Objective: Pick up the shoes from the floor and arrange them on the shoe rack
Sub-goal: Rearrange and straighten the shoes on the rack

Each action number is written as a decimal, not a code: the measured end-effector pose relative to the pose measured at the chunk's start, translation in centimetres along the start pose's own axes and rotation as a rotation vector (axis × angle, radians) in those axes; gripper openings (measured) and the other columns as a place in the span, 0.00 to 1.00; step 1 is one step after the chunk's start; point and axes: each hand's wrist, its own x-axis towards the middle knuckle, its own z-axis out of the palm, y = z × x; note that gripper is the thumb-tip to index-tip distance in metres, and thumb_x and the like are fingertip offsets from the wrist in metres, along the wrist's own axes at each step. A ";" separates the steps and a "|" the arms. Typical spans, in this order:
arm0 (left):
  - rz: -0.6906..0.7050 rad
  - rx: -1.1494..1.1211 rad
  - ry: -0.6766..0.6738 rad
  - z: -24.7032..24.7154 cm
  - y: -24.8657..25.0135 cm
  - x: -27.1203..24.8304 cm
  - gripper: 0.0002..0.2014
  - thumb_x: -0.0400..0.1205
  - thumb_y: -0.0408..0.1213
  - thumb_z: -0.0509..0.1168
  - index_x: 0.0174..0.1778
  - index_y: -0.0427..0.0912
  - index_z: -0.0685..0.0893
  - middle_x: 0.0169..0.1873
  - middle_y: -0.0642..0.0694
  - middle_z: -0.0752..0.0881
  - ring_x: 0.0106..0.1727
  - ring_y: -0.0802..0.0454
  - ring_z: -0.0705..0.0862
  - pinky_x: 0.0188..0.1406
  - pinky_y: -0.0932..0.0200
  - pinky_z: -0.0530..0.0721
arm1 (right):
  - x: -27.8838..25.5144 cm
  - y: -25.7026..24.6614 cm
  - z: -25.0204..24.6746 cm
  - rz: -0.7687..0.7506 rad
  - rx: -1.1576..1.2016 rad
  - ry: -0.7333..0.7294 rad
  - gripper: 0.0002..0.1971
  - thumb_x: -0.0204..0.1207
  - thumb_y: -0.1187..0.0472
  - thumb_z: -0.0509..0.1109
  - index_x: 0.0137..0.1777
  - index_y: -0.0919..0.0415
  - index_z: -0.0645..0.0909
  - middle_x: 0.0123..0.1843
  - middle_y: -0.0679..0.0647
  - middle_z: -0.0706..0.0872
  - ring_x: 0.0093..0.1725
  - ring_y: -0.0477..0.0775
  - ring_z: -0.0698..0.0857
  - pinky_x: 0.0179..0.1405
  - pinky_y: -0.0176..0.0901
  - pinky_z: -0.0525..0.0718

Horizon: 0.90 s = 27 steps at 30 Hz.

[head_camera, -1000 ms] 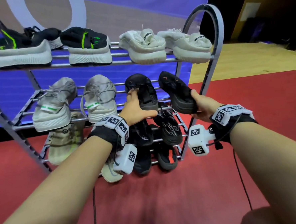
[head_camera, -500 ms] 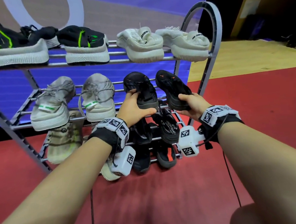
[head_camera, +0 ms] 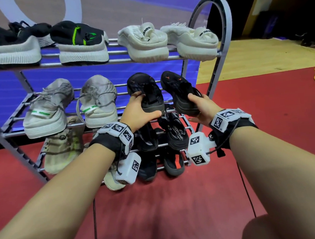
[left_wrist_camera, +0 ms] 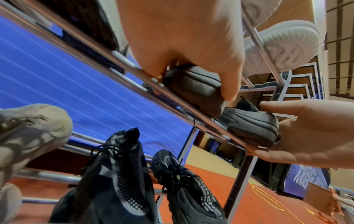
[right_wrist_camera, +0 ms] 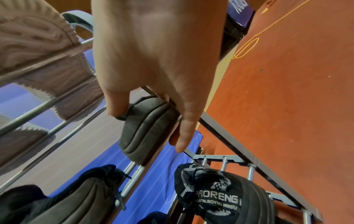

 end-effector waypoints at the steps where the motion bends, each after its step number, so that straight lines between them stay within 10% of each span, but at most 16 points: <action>1: 0.004 0.004 0.010 0.0 0.0 -0.1 0.34 0.72 0.46 0.75 0.72 0.40 0.74 0.76 0.47 0.66 0.73 0.51 0.71 0.66 0.70 0.63 | 0.0 0.0 -0.1 -0.006 -0.026 0.016 0.33 0.79 0.50 0.66 0.79 0.52 0.56 0.62 0.56 0.81 0.41 0.54 0.84 0.44 0.50 0.82; 6: 0.036 -0.002 -0.026 -0.2 0.6 -0.5 0.37 0.72 0.48 0.75 0.74 0.42 0.71 0.75 0.45 0.68 0.74 0.49 0.70 0.69 0.66 0.63 | -0.7 0.1 -0.7 -0.033 -0.234 0.138 0.37 0.78 0.45 0.63 0.80 0.55 0.49 0.55 0.55 0.79 0.36 0.55 0.82 0.57 0.59 0.85; 11: 0.095 0.118 0.214 -0.3 0.7 -2.4 0.30 0.76 0.51 0.66 0.70 0.38 0.72 0.67 0.40 0.73 0.71 0.41 0.68 0.69 0.51 0.67 | -2.4 0.9 -0.9 -0.033 -0.537 0.175 0.27 0.79 0.48 0.60 0.68 0.68 0.63 0.52 0.61 0.78 0.49 0.66 0.86 0.43 0.54 0.87; 14: 0.164 0.123 0.280 -0.6 -0.4 -4.2 0.20 0.75 0.48 0.59 0.58 0.39 0.77 0.55 0.44 0.78 0.57 0.45 0.76 0.59 0.50 0.74 | -3.9 1.7 -0.1 -0.011 -0.959 0.035 0.15 0.81 0.56 0.62 0.57 0.69 0.70 0.49 0.63 0.78 0.46 0.62 0.81 0.25 0.40 0.72; 17: 0.131 0.112 0.080 -0.6 -2.2 -5.5 0.06 0.79 0.43 0.62 0.46 0.46 0.77 0.40 0.52 0.80 0.39 0.50 0.77 0.46 0.53 0.77 | -4.6 1.9 1.0 -0.033 -1.160 -0.002 0.09 0.82 0.59 0.60 0.45 0.65 0.71 0.46 0.63 0.77 0.46 0.60 0.80 0.32 0.41 0.74; 23: -0.388 0.037 -0.459 0.1 -6.1 -5.4 0.16 0.86 0.47 0.55 0.45 0.38 0.79 0.37 0.44 0.81 0.26 0.51 0.78 0.24 0.67 0.77 | -2.7 7.6 3.7 0.088 -1.128 0.025 0.21 0.62 0.38 0.60 0.33 0.58 0.75 0.50 0.62 0.85 0.53 0.63 0.85 0.60 0.52 0.81; 27: -0.747 -0.242 -0.408 0.8 -7.9 -5.8 0.21 0.86 0.54 0.50 0.47 0.38 0.76 0.33 0.46 0.77 0.25 0.50 0.76 0.24 0.65 0.69 | -1.5 10.5 4.4 0.105 -0.849 0.295 0.33 0.71 0.47 0.68 0.70 0.67 0.70 0.69 0.69 0.74 0.68 0.70 0.76 0.70 0.55 0.73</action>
